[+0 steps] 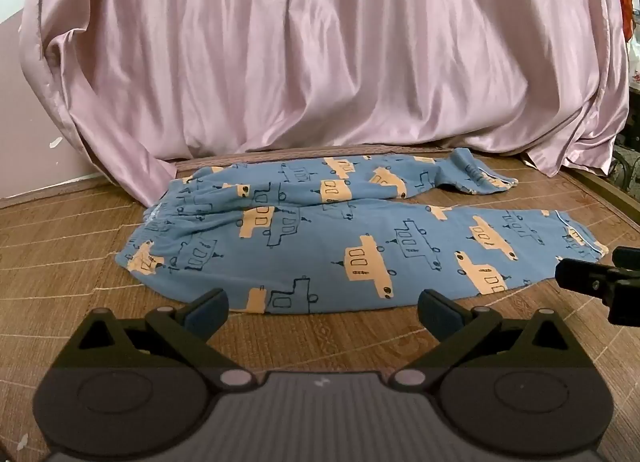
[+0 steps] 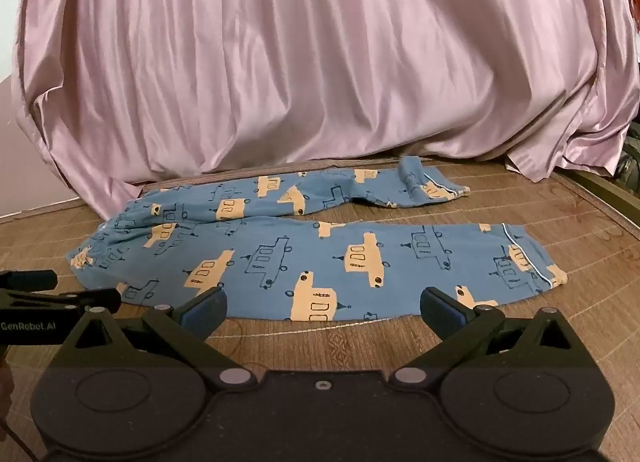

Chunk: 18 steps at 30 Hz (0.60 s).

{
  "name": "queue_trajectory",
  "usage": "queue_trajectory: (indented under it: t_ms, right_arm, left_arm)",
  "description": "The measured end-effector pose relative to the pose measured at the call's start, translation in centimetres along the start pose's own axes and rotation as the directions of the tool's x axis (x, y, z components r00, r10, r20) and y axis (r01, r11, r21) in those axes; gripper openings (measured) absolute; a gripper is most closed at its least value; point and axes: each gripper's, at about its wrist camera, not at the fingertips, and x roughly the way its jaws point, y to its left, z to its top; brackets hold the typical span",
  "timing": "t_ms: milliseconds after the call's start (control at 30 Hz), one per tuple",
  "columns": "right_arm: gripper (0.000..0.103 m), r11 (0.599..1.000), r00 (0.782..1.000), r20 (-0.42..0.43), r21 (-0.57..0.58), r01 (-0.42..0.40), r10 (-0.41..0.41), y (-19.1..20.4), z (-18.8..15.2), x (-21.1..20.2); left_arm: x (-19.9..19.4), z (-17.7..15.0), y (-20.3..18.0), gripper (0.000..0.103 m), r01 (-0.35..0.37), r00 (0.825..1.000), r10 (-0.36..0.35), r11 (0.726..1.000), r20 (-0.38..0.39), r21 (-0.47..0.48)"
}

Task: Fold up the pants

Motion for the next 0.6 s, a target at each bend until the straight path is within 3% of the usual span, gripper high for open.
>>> queue_trajectory:
  t_ms: [600]
  right_arm:
    - [0.102,1.000,1.000,-0.003,0.004,-0.001,0.001,-0.03,-0.18,0.07]
  left_arm:
    - [-0.04,-0.05,0.07,0.103,0.001,1.000,-0.001,1.000,-0.002,0.004]
